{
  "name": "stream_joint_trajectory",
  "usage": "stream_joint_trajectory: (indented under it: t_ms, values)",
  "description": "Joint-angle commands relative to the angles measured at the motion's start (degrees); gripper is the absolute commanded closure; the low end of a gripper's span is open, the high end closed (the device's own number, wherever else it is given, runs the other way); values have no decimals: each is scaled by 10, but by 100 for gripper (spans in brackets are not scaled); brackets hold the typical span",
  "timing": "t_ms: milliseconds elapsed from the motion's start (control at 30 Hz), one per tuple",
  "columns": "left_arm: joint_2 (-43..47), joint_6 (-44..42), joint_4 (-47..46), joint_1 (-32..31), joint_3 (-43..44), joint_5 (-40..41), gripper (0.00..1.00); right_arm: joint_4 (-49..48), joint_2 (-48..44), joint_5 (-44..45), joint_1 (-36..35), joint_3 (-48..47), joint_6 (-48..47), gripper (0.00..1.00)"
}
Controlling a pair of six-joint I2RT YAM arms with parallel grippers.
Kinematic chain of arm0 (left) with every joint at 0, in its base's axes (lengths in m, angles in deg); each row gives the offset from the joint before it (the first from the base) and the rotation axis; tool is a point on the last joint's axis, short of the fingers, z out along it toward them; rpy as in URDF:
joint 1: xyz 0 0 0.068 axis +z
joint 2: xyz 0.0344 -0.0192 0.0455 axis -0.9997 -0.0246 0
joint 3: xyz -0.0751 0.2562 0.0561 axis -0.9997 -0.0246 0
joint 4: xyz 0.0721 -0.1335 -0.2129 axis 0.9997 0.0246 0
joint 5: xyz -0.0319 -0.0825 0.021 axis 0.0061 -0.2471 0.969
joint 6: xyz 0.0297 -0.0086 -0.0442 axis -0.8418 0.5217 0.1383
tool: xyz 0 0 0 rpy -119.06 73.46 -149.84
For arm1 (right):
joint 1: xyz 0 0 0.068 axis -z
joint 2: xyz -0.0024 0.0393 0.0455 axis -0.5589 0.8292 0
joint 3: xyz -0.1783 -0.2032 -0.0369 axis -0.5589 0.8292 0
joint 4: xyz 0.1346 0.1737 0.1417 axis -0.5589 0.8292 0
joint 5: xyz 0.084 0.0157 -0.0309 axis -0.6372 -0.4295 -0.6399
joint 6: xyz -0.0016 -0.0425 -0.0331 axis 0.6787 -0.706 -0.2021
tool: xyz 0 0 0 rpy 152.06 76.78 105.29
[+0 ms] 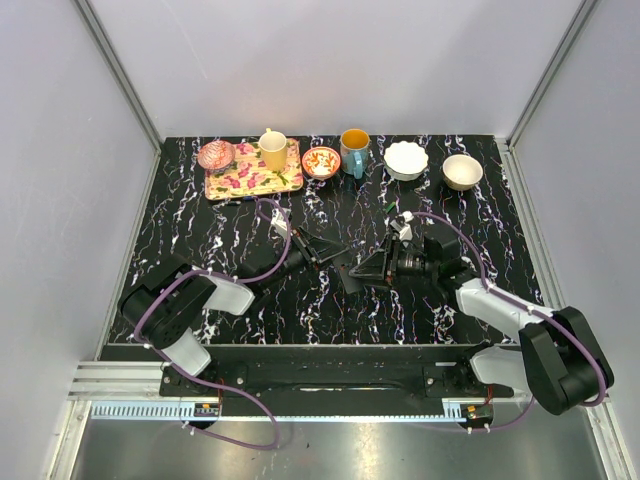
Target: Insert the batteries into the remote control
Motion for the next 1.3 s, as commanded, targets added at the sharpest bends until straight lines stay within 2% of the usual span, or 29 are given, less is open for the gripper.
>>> stream_joint_trajectory:
  t_ms: [0,133,533,1100,1267]
  values:
    - [10,4,-167,-4,18,8,100,18,6,23,-17,-28,-20,53]
    - [11,2,-152,-7,26,-1,100,74,8,34,-33,-51,-48,55]
    - [9,10,-139,-8,32,-18,100,132,11,44,-37,-69,-82,67]
    - [11,5,-83,-14,52,-38,100,236,28,86,-60,-114,-138,69]
    - [11,4,-73,-17,52,-49,100,246,30,90,-60,-122,-141,75]
